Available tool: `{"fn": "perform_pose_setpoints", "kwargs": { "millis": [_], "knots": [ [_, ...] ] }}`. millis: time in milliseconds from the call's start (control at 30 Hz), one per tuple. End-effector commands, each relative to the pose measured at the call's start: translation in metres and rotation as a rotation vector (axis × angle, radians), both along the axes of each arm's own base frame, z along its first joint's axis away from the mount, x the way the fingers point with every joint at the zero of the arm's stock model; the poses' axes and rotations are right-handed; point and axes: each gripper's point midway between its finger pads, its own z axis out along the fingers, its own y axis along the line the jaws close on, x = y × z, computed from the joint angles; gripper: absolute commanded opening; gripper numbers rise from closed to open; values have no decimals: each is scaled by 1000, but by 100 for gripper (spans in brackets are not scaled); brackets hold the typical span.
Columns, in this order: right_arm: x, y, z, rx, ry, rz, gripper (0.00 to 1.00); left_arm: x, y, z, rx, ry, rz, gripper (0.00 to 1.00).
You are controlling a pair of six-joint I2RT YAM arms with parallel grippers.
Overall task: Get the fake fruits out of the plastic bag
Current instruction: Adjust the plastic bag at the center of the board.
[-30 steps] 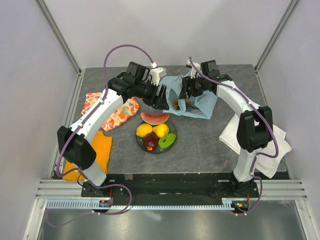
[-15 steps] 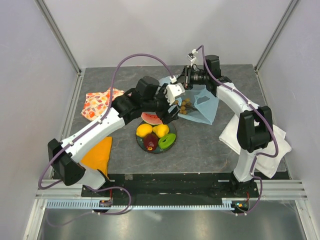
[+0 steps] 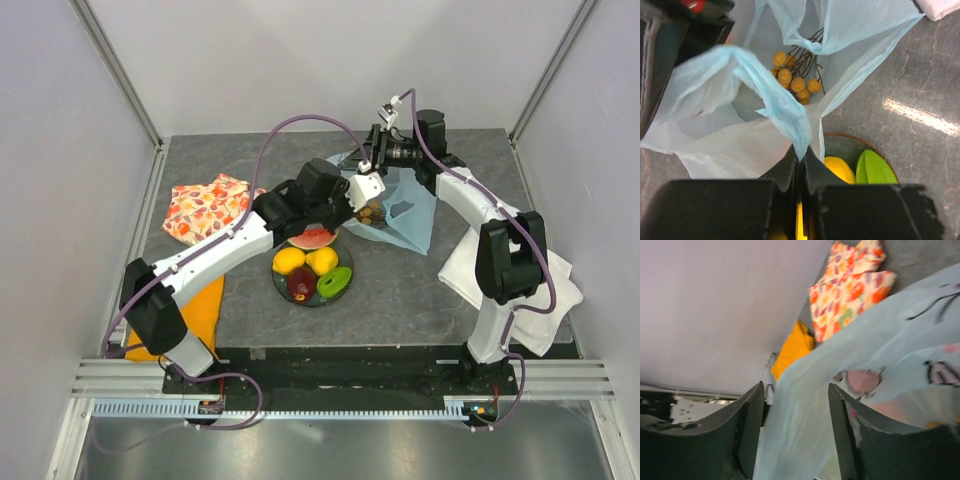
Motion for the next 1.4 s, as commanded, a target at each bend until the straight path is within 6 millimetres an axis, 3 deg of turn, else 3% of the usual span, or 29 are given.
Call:
{"fn": "perform_pose_setpoints", "kwargs": {
  "millis": [0,67,133,233,333,433,533,600,667,733,800,1033,1200,1300,1333,1367],
  "knots": [
    [16,-54,-3,-144,-145,-74,65,3,20,38,-131,36,103,2],
    [29,-77,2,-246,-242,-127,71,-2,32,39,-194,128,138,2],
    [27,-93,-2,-380,-368,-114,72,-9,39,45,-241,173,148,2],
    [11,-100,-14,-467,-450,-65,70,-10,42,43,-256,198,165,2],
    [0,-102,-37,-506,-427,-27,68,-5,41,34,-265,239,182,2],
    [1,-108,-54,-575,-404,-45,67,0,35,32,-274,254,178,2],
    [9,-132,-85,-767,-300,-81,65,6,29,41,-298,235,170,2],
    [-1,-159,-114,-907,-159,-87,64,10,25,48,-318,218,159,2],
    [-15,-181,-126,-998,-87,-100,63,11,19,51,-330,220,135,2],
    [-27,-198,-125,-1044,-52,-110,63,9,13,55,-349,234,107,2],
    [-38,-216,-111,-1129,-85,-109,63,6,7,64,-371,242,72,2],
    [-136,-257,-90,-1324,-24,72,63,-24,-3,111,-437,220,-121,2],
    [-166,-290,-72,-1466,-87,156,62,-50,-13,130,-474,247,-270,2],
    [-157,-271,-40,-1363,-311,207,62,-54,-19,126,-472,277,-288,2],
    [-151,-240,-17,-1201,-440,221,62,-53,-21,116,-468,314,-269,2],
    [-150,-223,-5,-1122,-517,254,64,-50,-20,110,-460,325,-246,2]
  ]
}}
